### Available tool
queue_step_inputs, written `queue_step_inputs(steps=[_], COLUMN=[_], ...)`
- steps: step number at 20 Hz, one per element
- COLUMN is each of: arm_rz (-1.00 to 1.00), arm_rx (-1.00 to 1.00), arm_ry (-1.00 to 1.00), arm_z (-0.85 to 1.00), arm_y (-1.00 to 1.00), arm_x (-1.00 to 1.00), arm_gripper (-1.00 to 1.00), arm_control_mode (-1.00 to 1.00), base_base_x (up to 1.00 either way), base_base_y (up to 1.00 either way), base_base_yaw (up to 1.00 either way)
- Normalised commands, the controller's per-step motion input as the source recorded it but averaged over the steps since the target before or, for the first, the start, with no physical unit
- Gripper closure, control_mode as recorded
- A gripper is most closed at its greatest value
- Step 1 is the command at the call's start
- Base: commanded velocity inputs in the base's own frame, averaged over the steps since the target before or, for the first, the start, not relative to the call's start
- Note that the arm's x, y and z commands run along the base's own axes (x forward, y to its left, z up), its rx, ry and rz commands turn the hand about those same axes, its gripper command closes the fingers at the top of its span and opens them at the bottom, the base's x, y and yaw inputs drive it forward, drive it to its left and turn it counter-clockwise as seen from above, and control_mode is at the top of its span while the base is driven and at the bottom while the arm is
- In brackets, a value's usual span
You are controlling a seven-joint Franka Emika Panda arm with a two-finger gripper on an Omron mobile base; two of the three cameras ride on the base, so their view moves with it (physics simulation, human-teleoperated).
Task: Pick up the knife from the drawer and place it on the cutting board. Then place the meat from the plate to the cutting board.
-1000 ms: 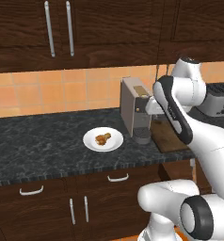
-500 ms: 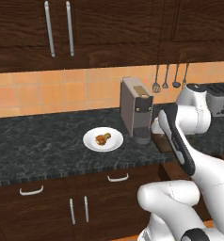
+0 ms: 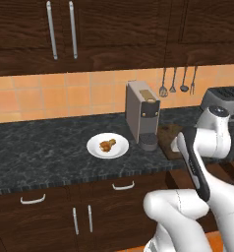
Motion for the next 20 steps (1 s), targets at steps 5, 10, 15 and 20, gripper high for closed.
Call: queue_step_inputs(steps=[5,10,15,20], arm_rz=[0.0,0.0,0.0,0.0], arm_rx=[0.0,0.0,0.0,0.0], arm_ry=[0.0,0.01,0.08,0.07], arm_z=[-0.4,-0.51,-0.46,-0.33], arm_y=[-1.0,-0.99,-0.91,-0.55], arm_x=[-0.2,-0.07,0.0,0.0], arm_gripper=[-1.0,-1.0,-1.0,-1.0], arm_control_mode=[-1.0,-1.0,-1.0,-1.0], base_base_x=[0.0,0.0,0.0,0.0], base_base_y=[0.0,0.0,0.0,0.0], base_base_yaw=[0.0,0.0,0.0,0.0])
